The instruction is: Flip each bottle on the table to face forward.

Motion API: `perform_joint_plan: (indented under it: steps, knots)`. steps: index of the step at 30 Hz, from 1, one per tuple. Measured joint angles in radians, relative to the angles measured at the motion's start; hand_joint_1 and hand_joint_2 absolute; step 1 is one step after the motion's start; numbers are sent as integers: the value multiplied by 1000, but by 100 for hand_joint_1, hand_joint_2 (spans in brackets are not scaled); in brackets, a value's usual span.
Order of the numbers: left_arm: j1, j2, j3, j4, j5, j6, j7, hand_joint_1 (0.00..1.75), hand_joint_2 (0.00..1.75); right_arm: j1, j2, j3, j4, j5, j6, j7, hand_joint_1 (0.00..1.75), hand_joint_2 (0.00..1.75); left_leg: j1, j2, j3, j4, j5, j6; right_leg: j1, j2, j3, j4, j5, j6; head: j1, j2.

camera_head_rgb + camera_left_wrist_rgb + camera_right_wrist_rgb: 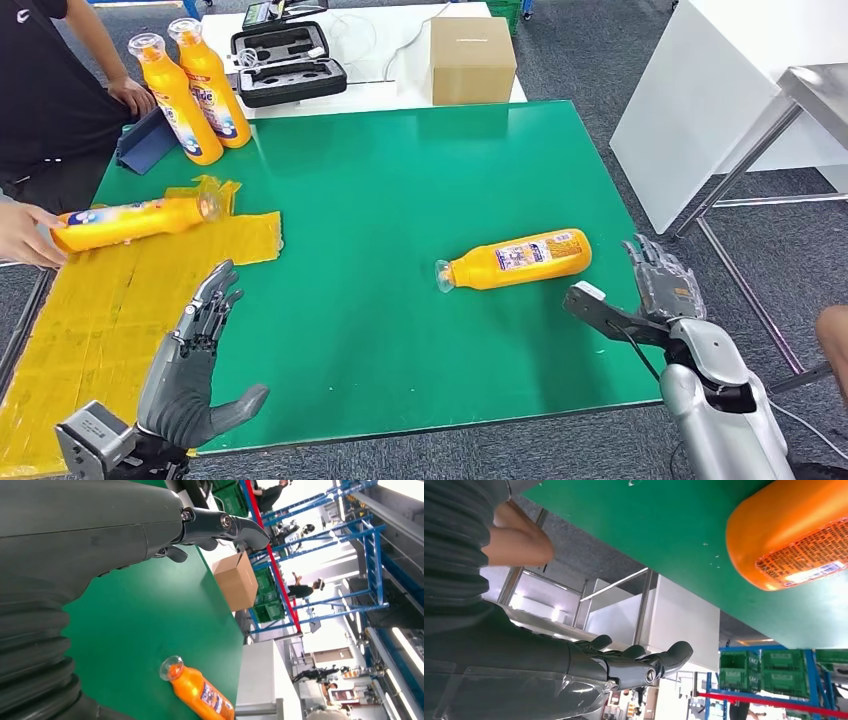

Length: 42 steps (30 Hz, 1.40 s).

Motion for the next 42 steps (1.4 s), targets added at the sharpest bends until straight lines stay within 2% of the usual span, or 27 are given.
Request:
perform_joint_plan:
  steps: [7, 18, 42]
  knots:
    - [-48, 3, 0, 22, -20, -12, 15, 0, 175, -143, 33, 73, 128, 8, 46, 16, 0, 175, 0, 0, 1, 0, 2, 1, 0, 0, 0, 0, 1, 0, 0, 0]
    - [-88, 5, 2, 53, -15, -37, 23, 0, 175, -283, 62, 182, 287, 8, 106, 15, 0, 175, 0, 0, 0, 0, 2, 1, 0, 0, 0, 0, 1, 0, 0, 0]
    - [-125, 5, 2, 85, 6, -54, 27, 0, 175, -454, 92, 349, 518, 24, 183, -8, 0, 175, 0, -1, 0, 1, 2, 1, 0, -1, 0, 1, 1, 0, 0, 0]
